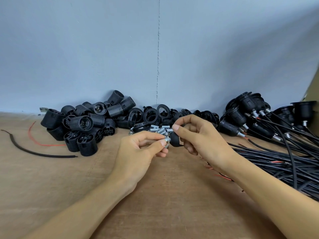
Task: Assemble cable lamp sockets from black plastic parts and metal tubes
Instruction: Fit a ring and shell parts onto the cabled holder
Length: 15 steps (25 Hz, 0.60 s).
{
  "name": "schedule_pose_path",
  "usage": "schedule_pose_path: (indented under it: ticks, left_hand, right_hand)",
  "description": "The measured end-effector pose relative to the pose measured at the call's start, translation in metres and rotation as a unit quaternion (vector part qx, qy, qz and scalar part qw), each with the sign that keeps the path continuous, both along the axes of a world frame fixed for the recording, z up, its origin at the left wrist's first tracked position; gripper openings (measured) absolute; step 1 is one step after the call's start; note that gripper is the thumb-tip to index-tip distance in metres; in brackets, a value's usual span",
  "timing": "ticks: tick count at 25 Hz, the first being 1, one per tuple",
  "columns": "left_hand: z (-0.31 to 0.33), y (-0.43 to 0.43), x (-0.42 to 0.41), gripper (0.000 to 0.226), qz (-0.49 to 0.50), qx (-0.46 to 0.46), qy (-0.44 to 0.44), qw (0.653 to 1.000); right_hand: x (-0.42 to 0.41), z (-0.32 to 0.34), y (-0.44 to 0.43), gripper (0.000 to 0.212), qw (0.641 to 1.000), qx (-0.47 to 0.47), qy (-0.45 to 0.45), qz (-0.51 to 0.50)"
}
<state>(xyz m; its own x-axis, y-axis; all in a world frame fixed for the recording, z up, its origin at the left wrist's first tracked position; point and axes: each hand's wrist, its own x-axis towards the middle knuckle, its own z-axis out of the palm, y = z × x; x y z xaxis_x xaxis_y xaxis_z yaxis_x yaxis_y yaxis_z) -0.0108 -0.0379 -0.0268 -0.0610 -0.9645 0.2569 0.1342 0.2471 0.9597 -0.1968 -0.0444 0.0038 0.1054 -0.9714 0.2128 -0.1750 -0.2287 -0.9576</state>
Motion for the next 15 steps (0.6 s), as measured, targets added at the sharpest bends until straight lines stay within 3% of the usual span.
schedule_pose_path:
  ticks: [5,9,15]
  left_hand:
    - [0.003,0.0,-0.002,0.016,0.002,0.013,0.041,0.999]
    - [0.002,-0.003,-0.002,0.01,0.044,0.026,0.067,0.996]
    - [0.001,-0.003,0.001,0.012,0.041,0.033,0.024,0.998]
  right_hand:
    - [0.0,-0.006,0.0,0.042,0.994,0.026,0.101,-0.035]
    - [0.001,-0.008,0.002,0.053,0.997,0.026,0.074,0.026]
    - [-0.001,0.002,0.004,0.052,0.996,0.006,0.022,0.086]
